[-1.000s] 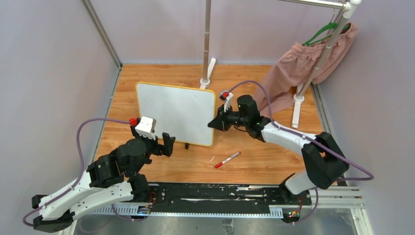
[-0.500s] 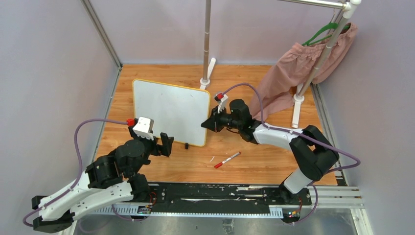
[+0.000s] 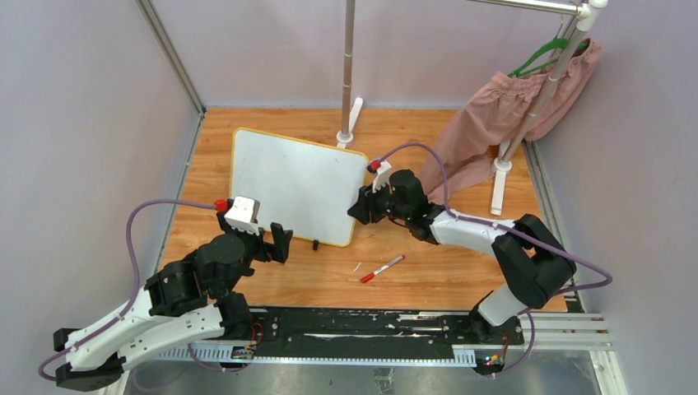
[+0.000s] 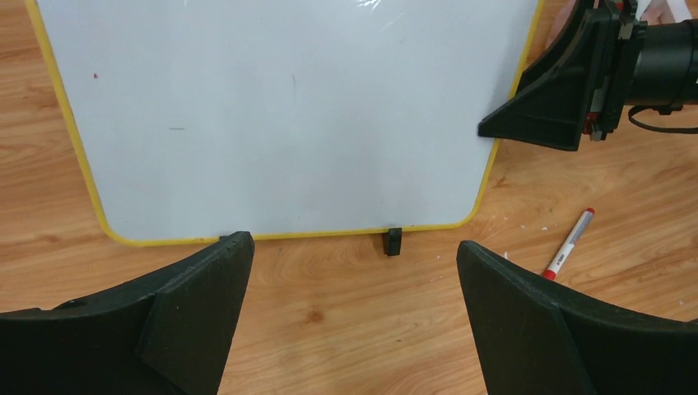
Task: Write a sentence on the whiteboard
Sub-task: Move the whiteboard to the center of the board.
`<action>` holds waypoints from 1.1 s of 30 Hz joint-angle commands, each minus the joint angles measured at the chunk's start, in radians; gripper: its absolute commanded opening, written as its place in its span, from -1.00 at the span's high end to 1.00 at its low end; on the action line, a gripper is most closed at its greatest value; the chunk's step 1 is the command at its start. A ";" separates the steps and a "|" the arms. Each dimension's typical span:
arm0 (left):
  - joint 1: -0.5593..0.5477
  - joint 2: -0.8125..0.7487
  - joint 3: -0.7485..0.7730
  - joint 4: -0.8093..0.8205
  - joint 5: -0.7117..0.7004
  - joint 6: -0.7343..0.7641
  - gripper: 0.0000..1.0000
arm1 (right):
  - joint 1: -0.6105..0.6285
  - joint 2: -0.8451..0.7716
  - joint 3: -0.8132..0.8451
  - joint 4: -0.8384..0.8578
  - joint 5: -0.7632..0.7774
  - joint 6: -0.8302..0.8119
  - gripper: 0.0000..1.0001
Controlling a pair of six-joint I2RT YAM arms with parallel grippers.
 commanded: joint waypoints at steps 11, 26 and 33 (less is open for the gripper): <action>0.005 -0.004 -0.009 0.012 -0.014 -0.016 -1.00 | -0.005 -0.166 -0.105 -0.183 0.260 -0.049 -0.14; 0.006 -0.042 -0.015 0.007 -0.015 -0.027 -1.00 | 0.273 -0.394 -0.176 -0.262 0.625 -0.006 -0.10; 0.005 -0.094 -0.021 0.006 -0.028 -0.039 -1.00 | 0.658 -0.231 -0.120 -0.312 1.217 0.172 -0.01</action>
